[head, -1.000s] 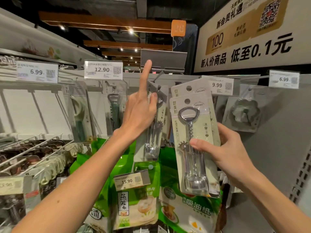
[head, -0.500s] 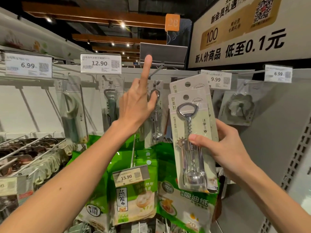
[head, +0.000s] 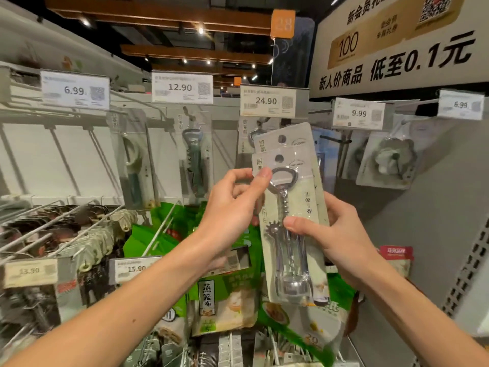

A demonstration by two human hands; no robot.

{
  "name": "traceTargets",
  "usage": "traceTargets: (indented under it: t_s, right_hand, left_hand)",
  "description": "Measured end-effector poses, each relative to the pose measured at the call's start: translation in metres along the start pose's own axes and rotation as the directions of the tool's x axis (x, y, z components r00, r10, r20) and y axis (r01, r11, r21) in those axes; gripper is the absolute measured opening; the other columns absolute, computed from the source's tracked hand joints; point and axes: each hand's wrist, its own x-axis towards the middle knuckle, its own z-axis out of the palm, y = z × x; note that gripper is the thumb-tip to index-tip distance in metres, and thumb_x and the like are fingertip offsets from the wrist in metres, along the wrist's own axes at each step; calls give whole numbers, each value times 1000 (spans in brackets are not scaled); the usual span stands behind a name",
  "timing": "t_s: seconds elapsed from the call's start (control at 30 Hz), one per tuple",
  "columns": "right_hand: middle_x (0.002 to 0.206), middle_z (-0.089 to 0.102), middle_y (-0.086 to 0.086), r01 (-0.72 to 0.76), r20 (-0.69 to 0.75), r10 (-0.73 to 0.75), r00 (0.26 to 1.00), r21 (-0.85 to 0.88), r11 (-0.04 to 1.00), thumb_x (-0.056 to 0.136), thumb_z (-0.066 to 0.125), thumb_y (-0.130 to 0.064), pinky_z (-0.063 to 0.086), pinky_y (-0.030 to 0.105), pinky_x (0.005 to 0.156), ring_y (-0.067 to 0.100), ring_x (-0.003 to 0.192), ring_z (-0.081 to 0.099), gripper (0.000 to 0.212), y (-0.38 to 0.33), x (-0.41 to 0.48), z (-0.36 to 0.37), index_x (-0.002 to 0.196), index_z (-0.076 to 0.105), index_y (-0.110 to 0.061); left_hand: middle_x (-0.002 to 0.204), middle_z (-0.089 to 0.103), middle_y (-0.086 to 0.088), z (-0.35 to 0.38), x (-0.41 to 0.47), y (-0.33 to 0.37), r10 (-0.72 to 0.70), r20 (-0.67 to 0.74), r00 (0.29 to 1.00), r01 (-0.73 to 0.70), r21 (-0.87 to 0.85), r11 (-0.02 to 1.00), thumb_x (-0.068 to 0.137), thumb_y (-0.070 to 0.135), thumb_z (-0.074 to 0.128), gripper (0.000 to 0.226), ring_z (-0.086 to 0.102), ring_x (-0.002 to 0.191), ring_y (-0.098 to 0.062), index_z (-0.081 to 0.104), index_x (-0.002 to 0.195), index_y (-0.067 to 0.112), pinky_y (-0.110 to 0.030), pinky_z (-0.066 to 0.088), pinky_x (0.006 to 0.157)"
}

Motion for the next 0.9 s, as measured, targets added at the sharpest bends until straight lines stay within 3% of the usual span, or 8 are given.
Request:
traceTargets:
  t_s: [0.3,0.4,0.5,0.57,0.67,0.77,0.83,0.9]
  right_hand:
    - [91,77,-5,65,-121,-68,990,-25,998,64,86,-23,59,27,70,11,83,74,42,10,-1,41,102,68,-18]
    - [90,76,3,23,-144,-21,989,12,1000,72,66,-50,59,30,65,15,79,73,42,11,-1,47,100,69,-19]
    - [93,76,10,-73,-160,84,983,75,995,87,54,-47,61,36,70,24,86,74,40,16,4,41,101,70,-14]
    - [98,74,19,-121,-178,133,975,74,990,92,55,-44,59,50,80,37,92,70,37,19,7,34,100,70,-11]
    - [93,77,6,-112,-207,120,971,51,992,96,54,-37,60,36,71,24,86,74,26,18,8,23,98,72,-19]
    - [89,77,2,-82,-226,71,972,-40,996,96,55,-36,55,39,72,21,84,73,27,17,9,12,93,73,-16]
    - [87,77,4,-72,-232,52,971,-78,994,96,55,-37,54,42,75,21,81,72,29,18,10,7,92,72,-14]
    - [89,76,2,-50,-241,23,970,-107,993,97,55,-38,53,41,77,19,82,70,27,19,12,3,92,71,-18]
  left_hand:
    - [106,71,-7,11,0,-8,-3,-289,957,-58,-203,977,95,29,64,19,70,97,-17,62,110,18,-36,59,84]
    - [106,72,-6,8,0,-11,-18,-311,950,-49,-206,977,97,32,60,15,70,98,-21,60,108,22,-47,57,91]
    - [101,73,-6,1,-3,-7,-32,-311,950,-39,-218,975,100,31,55,11,71,95,-23,58,106,22,-52,57,88]
    - [97,70,-3,-7,0,-3,22,-350,936,-72,-131,989,101,31,51,11,68,94,-22,57,103,22,-54,55,88]
    - [78,65,6,-22,8,5,166,-394,904,-167,31,985,101,28,49,20,61,75,-6,59,85,21,-33,50,73]
    - [47,52,15,-33,16,16,225,-227,948,-175,221,959,105,43,37,48,45,44,3,52,64,23,-19,36,56]
    - [53,59,19,-39,23,23,243,-88,966,-188,404,895,104,49,34,46,53,48,8,55,70,26,-9,38,54]
    - [75,68,16,-43,35,28,285,16,959,-237,598,766,101,54,39,31,60,64,8,61,96,32,-18,47,72]
